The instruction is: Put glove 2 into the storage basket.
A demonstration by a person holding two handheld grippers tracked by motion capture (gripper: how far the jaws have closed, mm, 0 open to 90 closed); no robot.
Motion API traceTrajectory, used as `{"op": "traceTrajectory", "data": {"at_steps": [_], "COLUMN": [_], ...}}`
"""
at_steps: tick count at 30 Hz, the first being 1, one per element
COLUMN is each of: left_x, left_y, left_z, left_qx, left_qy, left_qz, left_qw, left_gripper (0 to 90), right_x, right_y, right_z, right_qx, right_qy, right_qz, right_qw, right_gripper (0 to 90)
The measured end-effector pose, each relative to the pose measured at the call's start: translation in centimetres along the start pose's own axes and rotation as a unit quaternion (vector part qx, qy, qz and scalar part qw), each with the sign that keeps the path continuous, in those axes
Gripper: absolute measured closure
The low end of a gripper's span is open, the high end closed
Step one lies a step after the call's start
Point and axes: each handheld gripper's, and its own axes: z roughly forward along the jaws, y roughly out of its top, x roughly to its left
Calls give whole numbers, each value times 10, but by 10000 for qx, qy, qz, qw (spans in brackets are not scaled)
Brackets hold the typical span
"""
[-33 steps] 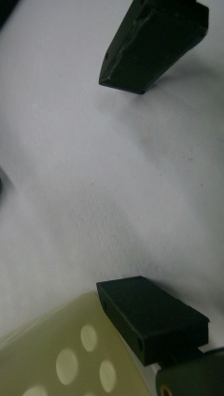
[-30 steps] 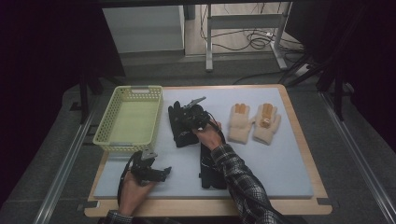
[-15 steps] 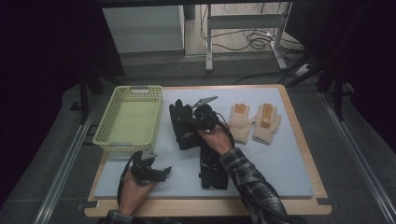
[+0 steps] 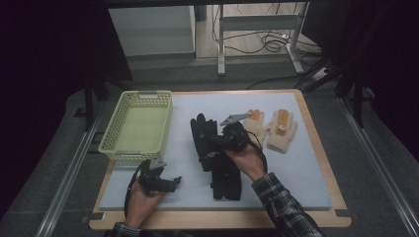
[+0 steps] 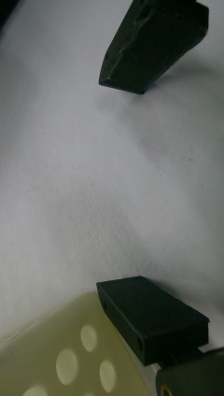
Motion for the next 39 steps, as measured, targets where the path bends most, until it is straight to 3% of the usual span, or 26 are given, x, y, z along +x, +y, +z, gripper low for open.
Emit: {"op": "traceTrajectory", "data": {"at_steps": [11, 20, 24, 26, 29, 33, 36, 39], "left_x": [0, 0, 0, 0, 0, 0, 0, 0], "left_y": [0, 0, 0, 0, 0, 0, 0, 0], "left_z": [0, 0, 0, 0, 0, 0, 0, 0], "left_qx": [-21, -26, -26, -15, -9, -22, -25, -23], "left_qy": [3, -1, -2, 0, -3, -1, 0, 1], "left_qz": [-22, -32, -31, -21, -15, -35, -34, -36], "left_qw": [10000, 10000, 10000, 10000, 10000, 10000, 10000, 10000], "left_gripper": [46, 46, 46, 46, 46, 46, 46, 46], "right_x": [12, 28, 29, 27, 24, 23, 24, 24], "right_y": [-40, -71, -83, -87, -84, -75, -72, -74], "right_z": [-43, -51, -43, -40, -45, -47, -38, -22], "right_qx": [-95, 21, 174, 219, 172, 236, 391, 665], "right_qy": [-200, -290, -407, -428, -410, -363, -244, -338], "right_qz": [311, 414, 301, 203, 107, -244, -476, -689], "right_qw": [9993, 9987, 9986, 9986, 9990, 9988, 9978, 9948], "right_gripper": [842, 839, 811, 729, 691, 666, 579, 558]}}
